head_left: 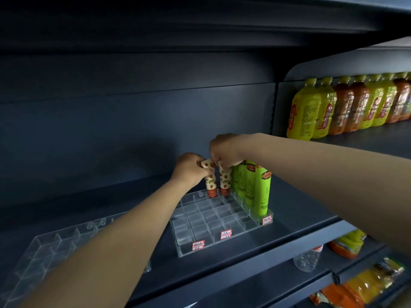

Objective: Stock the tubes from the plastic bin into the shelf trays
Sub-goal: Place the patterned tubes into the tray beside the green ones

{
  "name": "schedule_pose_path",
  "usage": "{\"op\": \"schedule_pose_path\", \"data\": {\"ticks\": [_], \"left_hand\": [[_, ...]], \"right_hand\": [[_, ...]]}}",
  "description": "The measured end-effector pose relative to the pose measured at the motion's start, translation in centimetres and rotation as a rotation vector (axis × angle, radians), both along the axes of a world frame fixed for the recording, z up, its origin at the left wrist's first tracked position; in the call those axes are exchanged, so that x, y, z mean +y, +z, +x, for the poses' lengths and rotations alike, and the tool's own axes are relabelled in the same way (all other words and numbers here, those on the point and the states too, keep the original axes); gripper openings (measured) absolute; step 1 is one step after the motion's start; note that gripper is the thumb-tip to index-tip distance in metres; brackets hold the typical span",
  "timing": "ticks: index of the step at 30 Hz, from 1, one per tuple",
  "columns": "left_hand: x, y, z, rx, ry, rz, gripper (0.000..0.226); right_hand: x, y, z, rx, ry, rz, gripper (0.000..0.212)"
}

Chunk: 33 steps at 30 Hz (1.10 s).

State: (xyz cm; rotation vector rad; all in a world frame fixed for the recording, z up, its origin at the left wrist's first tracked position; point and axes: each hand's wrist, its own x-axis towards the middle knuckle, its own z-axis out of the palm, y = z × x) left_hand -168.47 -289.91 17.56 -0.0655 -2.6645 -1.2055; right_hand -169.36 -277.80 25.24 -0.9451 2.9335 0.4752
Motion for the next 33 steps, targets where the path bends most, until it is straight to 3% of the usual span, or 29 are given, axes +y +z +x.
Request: {"op": "schedule_pose_path", "data": {"ticks": [9,20,28,33], "left_hand": [[-0.2,0.2,0.2,-0.008,-0.002,0.023,0.019],[0.2,1.0,0.4,-0.015,0.002,-0.011,0.008],[0.2,2.3,1.2,0.002,0.006,-0.031,0.034],[-0.3,3.6,2.1,0.005,0.01,-0.153,0.05]], "right_hand": [[-0.1,0.5,0.3,0.02,-0.013,-0.024,0.02],[0.2,1.0,0.3,0.034,-0.01,-0.05,0.015],[0.6,2.0,0.8,0.062,-0.002,-0.057,0.017],[1.2,3.2,2.1,0.085,0.002,-0.06,0.031]]}}
